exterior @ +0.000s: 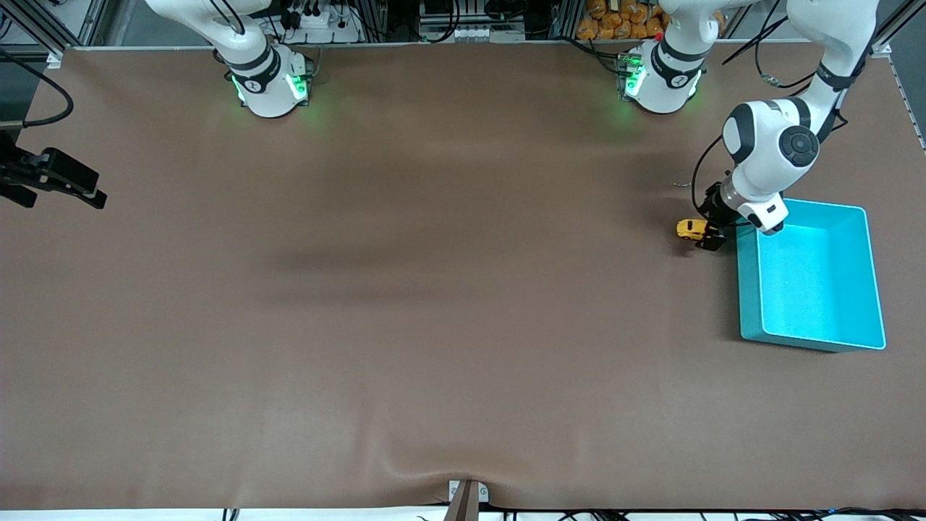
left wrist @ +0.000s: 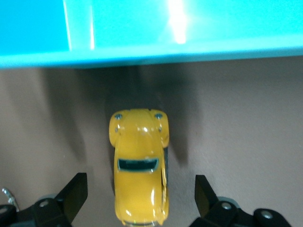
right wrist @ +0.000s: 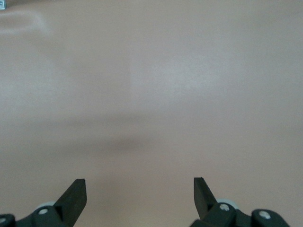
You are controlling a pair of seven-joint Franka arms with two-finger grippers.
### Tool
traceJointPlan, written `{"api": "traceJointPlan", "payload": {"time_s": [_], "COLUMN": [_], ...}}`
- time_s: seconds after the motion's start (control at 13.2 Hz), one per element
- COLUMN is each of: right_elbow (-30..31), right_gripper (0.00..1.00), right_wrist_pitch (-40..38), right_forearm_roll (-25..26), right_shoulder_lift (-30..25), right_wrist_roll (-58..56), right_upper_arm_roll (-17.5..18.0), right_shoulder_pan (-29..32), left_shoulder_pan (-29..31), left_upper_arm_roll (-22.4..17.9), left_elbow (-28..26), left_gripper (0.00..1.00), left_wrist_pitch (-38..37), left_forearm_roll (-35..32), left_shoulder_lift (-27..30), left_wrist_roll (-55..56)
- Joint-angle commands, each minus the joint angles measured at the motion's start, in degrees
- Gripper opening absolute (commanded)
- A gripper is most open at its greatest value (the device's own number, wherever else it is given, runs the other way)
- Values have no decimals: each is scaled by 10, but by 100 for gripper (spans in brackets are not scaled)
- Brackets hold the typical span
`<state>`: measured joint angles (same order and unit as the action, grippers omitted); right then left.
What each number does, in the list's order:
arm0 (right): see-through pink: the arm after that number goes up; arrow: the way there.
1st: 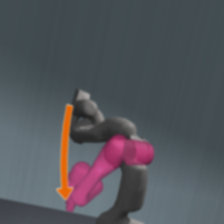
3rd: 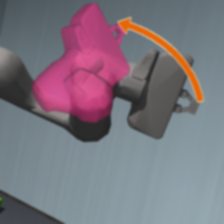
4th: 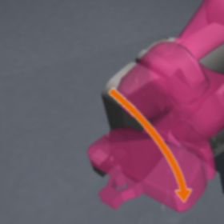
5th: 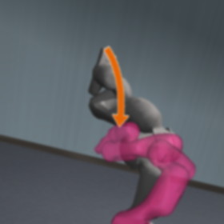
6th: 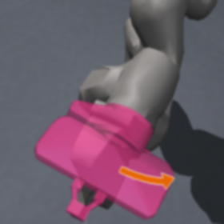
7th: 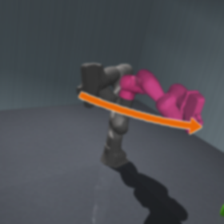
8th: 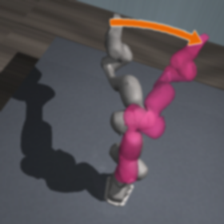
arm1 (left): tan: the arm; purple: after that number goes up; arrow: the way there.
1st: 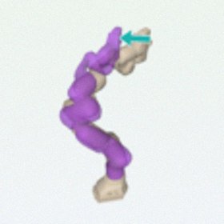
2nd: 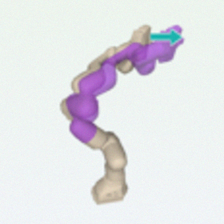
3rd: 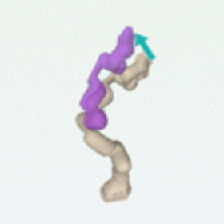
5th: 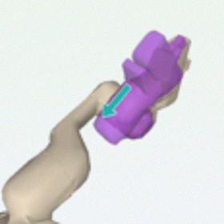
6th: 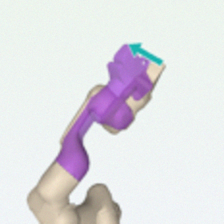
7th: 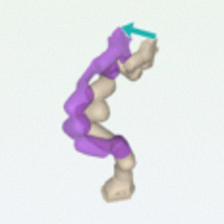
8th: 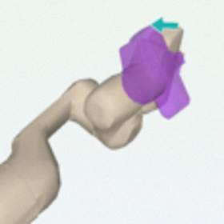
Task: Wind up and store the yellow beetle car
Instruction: 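Lower the left gripper and close it on the yellow car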
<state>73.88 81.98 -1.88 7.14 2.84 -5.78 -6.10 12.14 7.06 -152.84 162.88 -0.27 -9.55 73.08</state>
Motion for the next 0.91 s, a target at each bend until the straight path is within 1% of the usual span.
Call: {"api": "traceJointPlan", "payload": {"time_s": [0.0,0.08,0.15,0.3,0.46,0.61,0.68,0.84], "right_elbow": [77,112,152,194,202,214,223,219], "right_gripper": [100,100,100,100,100,100,100,100], "right_wrist_pitch": [43,68,95,120,127,132,139,143], "right_forearm_roll": [-13,-13,-13,-11,-11,-10,-10,-7], "right_shoulder_lift": [-50,-72,-95,-119,-122,-124,-129,-127], "right_wrist_roll": [4,4,3,3,3,3,2,2], "right_upper_arm_roll": [2,3,3,4,4,5,4,5], "right_shoulder_pan": [6,6,5,4,3,4,5,3], "left_shoulder_pan": [6,5,4,2,-3,-3,-3,-3], "left_upper_arm_roll": [1,2,3,3,10,38,50,64], "left_elbow": [6,6,6,7,10,14,17,25], "left_gripper": [66,30,1,0,0,0,0,0], "left_wrist_pitch": [12,12,11,11,10,4,3,0], "left_forearm_roll": [-14,-14,-14,-15,-15,-16,-26,-60], "left_shoulder_lift": [-11,-11,-10,-6,7,18,24,35], "left_wrist_roll": [-6,-6,-5,-4,-1,0,-1,0]}}
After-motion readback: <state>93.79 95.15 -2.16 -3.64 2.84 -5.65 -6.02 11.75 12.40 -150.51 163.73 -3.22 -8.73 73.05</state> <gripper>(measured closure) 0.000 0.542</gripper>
